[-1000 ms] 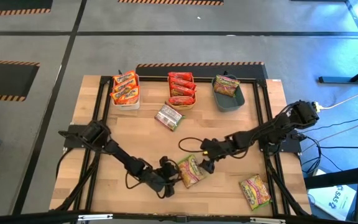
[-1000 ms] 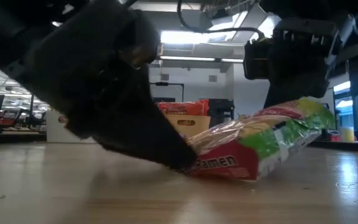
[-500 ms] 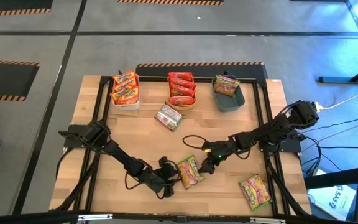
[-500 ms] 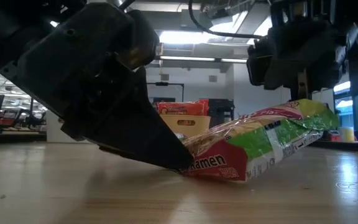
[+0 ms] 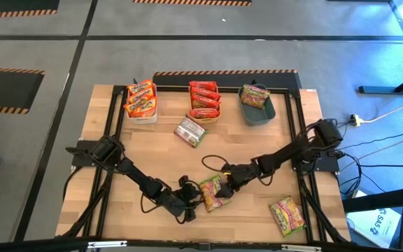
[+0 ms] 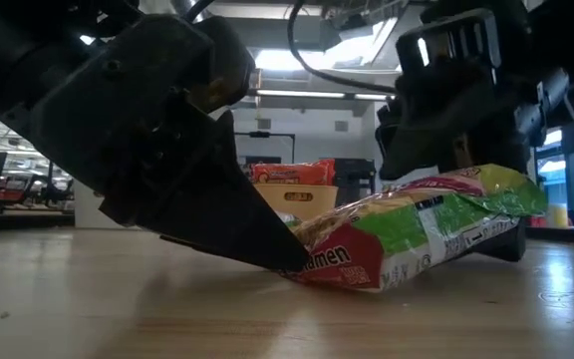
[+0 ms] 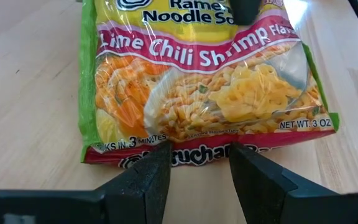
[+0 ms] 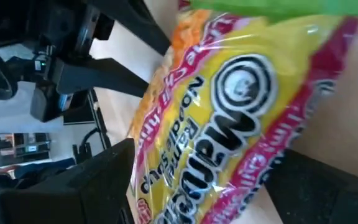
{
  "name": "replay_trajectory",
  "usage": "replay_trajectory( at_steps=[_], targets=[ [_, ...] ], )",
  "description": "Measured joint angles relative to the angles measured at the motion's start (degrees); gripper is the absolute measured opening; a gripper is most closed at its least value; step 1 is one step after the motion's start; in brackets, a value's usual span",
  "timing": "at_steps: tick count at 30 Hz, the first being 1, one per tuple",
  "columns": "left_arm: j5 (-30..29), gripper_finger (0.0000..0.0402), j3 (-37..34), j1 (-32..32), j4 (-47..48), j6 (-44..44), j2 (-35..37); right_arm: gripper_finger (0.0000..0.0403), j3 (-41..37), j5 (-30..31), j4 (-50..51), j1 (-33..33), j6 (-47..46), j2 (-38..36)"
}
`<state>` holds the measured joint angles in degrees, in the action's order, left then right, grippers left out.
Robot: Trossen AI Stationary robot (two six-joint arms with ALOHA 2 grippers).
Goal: Sort Maruchan noodles
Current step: Put the green noodle pack into the blue bin
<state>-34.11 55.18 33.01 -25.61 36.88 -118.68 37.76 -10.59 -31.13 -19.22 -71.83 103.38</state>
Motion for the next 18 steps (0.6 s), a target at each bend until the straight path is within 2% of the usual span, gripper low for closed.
replay_trajectory(
  at_steps=[6,9,12,18],
  targets=[
    [-0.2,0.0158,0.0,-0.2,0.0,0.0,0.0,0.033,3.4,0.6,-1.8,0.0,0.7,3.5],
    [-0.2,0.0158,0.0,-0.3,0.1,0.0,0.0,0.0315,4.4,0.5,-2.0,0.0,2.3,4.3],
    [-0.2,0.0158,0.0,-0.3,0.1,-0.1,0.0,0.0278,4.6,0.5,-1.6,0.1,3.7,4.4],
    [0.6,0.0158,0.0,-0.3,0.7,-1.3,0.5,0.0171,4.6,0.7,-1.7,0.1,8.7,4.4]
  ],
)
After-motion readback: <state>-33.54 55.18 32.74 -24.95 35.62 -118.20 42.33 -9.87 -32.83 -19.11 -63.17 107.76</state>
